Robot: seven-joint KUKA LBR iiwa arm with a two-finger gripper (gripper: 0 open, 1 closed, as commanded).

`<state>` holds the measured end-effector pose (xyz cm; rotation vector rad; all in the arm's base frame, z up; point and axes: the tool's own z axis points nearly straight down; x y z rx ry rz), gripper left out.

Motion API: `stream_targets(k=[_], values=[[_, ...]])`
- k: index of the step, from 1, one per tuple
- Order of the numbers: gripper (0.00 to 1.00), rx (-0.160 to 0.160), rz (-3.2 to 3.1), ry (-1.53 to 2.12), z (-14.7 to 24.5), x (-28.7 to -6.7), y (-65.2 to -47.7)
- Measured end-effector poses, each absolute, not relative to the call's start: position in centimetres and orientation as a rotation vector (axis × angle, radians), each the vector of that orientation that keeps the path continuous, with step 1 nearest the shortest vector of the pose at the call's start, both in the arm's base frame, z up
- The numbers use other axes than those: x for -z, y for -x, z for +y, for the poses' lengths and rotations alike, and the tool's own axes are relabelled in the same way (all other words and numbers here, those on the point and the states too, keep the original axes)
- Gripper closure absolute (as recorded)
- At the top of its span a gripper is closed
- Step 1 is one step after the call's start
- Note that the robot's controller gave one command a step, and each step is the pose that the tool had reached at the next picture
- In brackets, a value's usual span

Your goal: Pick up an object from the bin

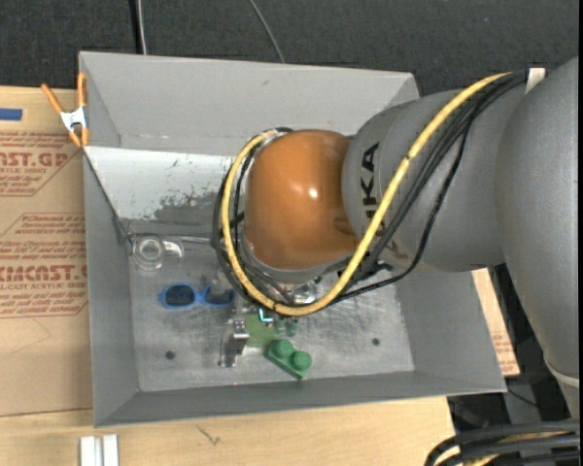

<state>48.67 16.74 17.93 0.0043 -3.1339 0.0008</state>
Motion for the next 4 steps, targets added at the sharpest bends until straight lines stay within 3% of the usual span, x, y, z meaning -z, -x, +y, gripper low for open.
stream_targets(k=[1, 2, 3, 4], values=[[0.0, 0.007, -3.148, 0.033, 17.6, -7.1, -57.7], [0.0, 0.003, -3.14, 0.107, 18.3, -10.1, -54.9], [0.0, 0.001, -3.134, 0.209, 16.6, -9.9, -54.3], [0.0, 0.007, -3.126, 0.355, 16.4, -7.3, -54.6]])
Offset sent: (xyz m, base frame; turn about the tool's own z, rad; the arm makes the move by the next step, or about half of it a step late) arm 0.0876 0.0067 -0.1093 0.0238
